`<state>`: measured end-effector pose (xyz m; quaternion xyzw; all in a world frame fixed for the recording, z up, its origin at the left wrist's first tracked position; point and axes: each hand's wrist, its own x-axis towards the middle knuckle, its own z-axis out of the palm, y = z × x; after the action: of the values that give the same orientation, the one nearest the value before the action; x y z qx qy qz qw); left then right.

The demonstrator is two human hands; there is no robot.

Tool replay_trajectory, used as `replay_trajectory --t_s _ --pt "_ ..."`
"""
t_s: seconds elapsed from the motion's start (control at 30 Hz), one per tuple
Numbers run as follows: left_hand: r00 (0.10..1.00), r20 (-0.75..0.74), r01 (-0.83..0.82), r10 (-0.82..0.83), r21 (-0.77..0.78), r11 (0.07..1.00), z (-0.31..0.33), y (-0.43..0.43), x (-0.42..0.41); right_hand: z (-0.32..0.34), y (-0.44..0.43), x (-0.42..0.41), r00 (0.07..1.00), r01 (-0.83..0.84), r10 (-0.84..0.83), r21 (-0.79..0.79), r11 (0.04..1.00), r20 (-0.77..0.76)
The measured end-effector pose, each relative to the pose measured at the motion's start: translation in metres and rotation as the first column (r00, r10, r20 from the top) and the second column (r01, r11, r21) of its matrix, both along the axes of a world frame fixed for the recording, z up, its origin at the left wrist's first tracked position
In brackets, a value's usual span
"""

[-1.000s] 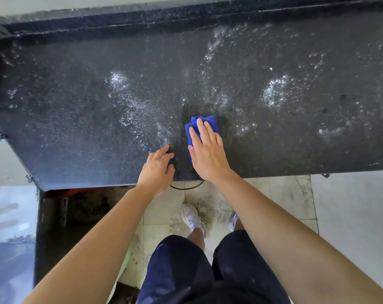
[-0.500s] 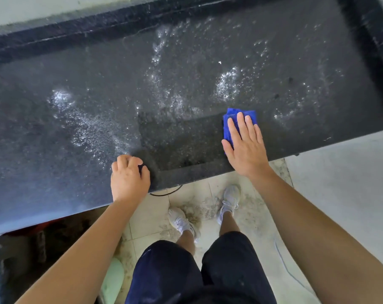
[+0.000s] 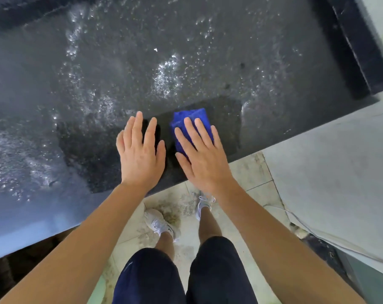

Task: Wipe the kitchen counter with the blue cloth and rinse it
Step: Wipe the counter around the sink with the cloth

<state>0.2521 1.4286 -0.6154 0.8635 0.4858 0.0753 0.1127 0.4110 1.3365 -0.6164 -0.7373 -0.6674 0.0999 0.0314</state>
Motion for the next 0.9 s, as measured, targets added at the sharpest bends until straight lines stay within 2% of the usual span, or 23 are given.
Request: replay_trajectory --t_s 0.07,0.17,0.27,0.33,0.43,0.47,0.5,0.57,0.63,0.7,0.73,0.8,0.9 --pt "0.999 -0.030 0.025 -0.024 0.002 1.000 -0.001 -0.005 0.026 -0.004 -0.011 0.046 0.998 -0.045 0.044 0.023 0.999 0.037" --pt "0.993 -0.101 0.055 -0.060 -0.053 0.997 -0.006 -0.016 0.057 -0.007 -0.015 0.125 0.980 0.177 -0.179 0.025 0.984 0.084" --pt "0.983 -0.180 0.018 -0.033 -0.081 0.997 -0.011 -0.025 0.072 -0.007 -0.015 0.194 0.942 0.314 -0.311 -0.004 0.949 0.129" --pt "0.982 -0.187 -0.004 -0.008 -0.064 0.998 -0.012 -0.026 0.072 -0.008 -0.006 0.210 0.895 0.426 -0.423 0.007 0.904 0.145" --pt "0.983 -0.185 -0.013 0.005 -0.039 0.999 -0.010 -0.024 0.074 -0.007 0.018 0.179 0.767 0.629 -0.630 0.052 0.776 0.119" --pt "0.982 -0.186 -0.018 0.010 -0.037 0.999 -0.010 -0.026 0.074 -0.007 0.022 0.163 0.766 0.634 -0.635 0.046 0.772 0.100" --pt "0.982 -0.188 -0.022 0.015 -0.034 0.999 -0.009 -0.027 0.074 -0.007 0.022 0.148 0.803 0.589 -0.590 0.036 0.807 0.083" --pt "0.981 -0.193 -0.031 0.024 -0.032 0.999 -0.008 -0.026 0.077 -0.005 0.014 0.130 0.912 0.406 -0.407 0.036 0.913 0.053" --pt "0.980 -0.197 -0.042 0.033 -0.043 0.998 -0.007 -0.025 0.078 -0.003 -0.001 0.132 0.978 0.207 -0.208 0.040 0.978 0.026" --pt "0.978 -0.205 -0.047 0.037 -0.046 0.998 -0.006 -0.026 0.080 -0.003 -0.014 0.152 0.998 0.057 -0.058 0.031 0.998 0.022" --pt "0.977 -0.208 -0.045 0.036 -0.042 0.998 -0.006 -0.026 0.081 -0.003 -0.019 0.168 0.999 0.033 -0.034 0.037 0.999 0.032" --pt "0.980 -0.197 -0.042 0.035 -0.031 0.999 -0.005 -0.025 0.083 -0.004 -0.030 0.206 0.990 0.120 -0.124 0.058 0.991 0.067" --pt "0.987 -0.158 0.004 -0.004 0.004 1.000 -0.001 -0.022 0.096 -0.006 -0.038 0.266 0.916 0.381 -0.385 0.052 0.923 0.117"
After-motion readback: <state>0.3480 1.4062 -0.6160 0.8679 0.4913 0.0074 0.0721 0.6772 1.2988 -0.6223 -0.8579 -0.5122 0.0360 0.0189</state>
